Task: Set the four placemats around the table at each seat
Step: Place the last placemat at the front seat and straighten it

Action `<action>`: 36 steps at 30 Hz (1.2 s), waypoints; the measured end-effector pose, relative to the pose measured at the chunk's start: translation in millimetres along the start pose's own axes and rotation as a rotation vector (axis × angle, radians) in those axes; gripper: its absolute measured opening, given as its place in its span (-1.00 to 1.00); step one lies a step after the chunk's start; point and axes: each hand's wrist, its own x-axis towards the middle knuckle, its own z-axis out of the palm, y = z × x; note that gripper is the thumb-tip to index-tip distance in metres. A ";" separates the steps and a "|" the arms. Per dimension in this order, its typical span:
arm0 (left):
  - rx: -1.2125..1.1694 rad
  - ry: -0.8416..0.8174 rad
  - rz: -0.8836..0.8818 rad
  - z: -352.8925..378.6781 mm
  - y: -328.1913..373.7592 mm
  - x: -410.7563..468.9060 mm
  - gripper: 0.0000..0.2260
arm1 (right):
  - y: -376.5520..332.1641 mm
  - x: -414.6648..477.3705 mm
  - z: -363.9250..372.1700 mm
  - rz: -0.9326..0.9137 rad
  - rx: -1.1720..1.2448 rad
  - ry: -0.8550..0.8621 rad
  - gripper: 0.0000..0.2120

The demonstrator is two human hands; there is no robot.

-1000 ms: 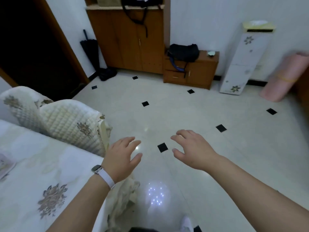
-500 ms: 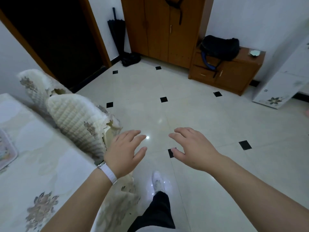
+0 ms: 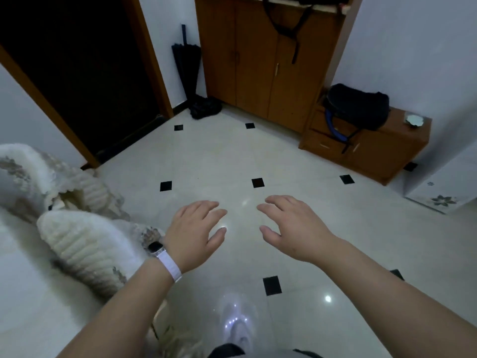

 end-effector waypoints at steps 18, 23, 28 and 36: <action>0.185 -0.073 -0.539 -10.2 -152.7 111.6 -0.60 | 13.5 314.1 26.9 -0.418 0.055 -0.091 -0.48; 0.223 -0.074 -0.685 -12.4 -183.2 169.3 -0.61 | 35.5 413.1 11.4 -0.518 0.059 -0.121 -0.51; 0.250 -0.047 -0.809 -26.1 -204.1 211.4 -0.59 | 30.1 496.3 -2.0 -0.682 0.095 -0.155 -0.55; 0.316 0.011 -1.146 -50.4 -213.2 160.1 -0.61 | -70.0 543.5 6.5 -1.052 0.115 -0.239 -0.54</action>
